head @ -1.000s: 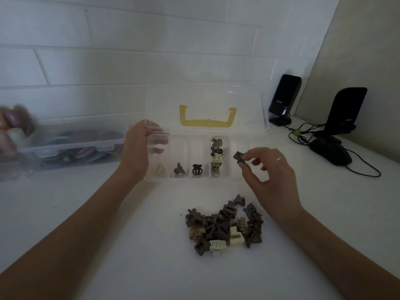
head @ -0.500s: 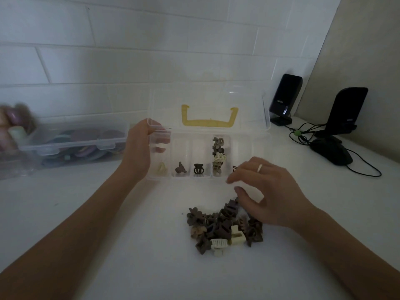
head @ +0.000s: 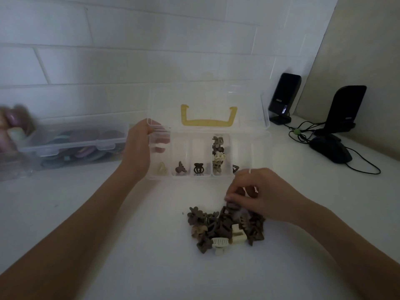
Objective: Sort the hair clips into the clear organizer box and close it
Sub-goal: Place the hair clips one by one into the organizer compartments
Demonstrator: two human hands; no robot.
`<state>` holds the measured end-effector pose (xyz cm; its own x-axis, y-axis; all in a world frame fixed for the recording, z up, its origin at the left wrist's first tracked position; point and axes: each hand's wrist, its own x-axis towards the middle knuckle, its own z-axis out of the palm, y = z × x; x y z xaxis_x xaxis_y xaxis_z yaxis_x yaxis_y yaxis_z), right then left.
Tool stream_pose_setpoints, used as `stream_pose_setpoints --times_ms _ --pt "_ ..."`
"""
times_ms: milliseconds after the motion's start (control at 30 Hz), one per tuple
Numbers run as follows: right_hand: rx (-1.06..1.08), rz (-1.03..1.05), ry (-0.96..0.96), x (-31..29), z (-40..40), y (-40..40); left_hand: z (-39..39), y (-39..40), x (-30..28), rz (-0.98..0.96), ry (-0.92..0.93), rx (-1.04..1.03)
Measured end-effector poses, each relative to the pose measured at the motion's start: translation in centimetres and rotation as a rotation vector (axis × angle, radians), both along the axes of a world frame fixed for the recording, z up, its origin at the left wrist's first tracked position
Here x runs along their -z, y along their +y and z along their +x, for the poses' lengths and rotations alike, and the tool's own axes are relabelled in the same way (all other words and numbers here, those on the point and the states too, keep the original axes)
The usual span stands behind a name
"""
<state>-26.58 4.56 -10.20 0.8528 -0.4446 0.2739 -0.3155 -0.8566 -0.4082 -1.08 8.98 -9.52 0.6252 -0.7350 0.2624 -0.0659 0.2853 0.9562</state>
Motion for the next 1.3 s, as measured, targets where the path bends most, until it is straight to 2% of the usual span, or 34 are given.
stream_pose_setpoints --times_ms 233,333,433,533,667,733,833,933,1033,1133,1300 --pt "0.393 0.344 -0.682 0.4 0.3 -0.1 -0.1 0.2 0.0 -0.006 -0.018 0.004" --pt "0.401 0.410 -0.795 0.7 0.5 -0.3 -0.1 0.2 0.0 -0.011 -0.020 0.002" --pt "0.423 0.349 -0.830 0.9 0.6 -0.4 -0.2 0.2 0.1 -0.013 -0.025 0.002" --pt "0.406 0.109 -0.751 1.0 1.0 -0.6 -0.1 0.2 0.1 -0.018 -0.013 0.002" --pt "0.311 -0.329 -0.496 1.9 1.5 -1.3 -0.3 0.2 0.0 -0.025 -0.030 0.013" --pt "0.306 -0.444 -0.475 2.1 1.4 -1.6 -0.2 0.2 0.1 -0.031 -0.023 0.021" --pt "0.284 -0.473 -0.495 1.4 0.5 -1.3 0.0 0.1 0.2 -0.027 -0.014 0.042" --pt "0.141 -0.436 -0.274 0.8 -0.7 -0.6 0.1 0.0 0.2 -0.031 -0.011 0.046" --pt "0.101 -0.400 -0.046 0.4 -1.2 -0.3 0.0 0.1 0.2 -0.041 -0.018 0.044" --pt "0.094 -0.381 0.067 0.4 -0.9 -0.5 0.1 0.1 0.2 -0.041 -0.032 0.047" --pt "0.087 -0.321 0.131 0.0 -0.4 -0.5 0.1 -0.1 0.2 -0.028 -0.010 0.020"
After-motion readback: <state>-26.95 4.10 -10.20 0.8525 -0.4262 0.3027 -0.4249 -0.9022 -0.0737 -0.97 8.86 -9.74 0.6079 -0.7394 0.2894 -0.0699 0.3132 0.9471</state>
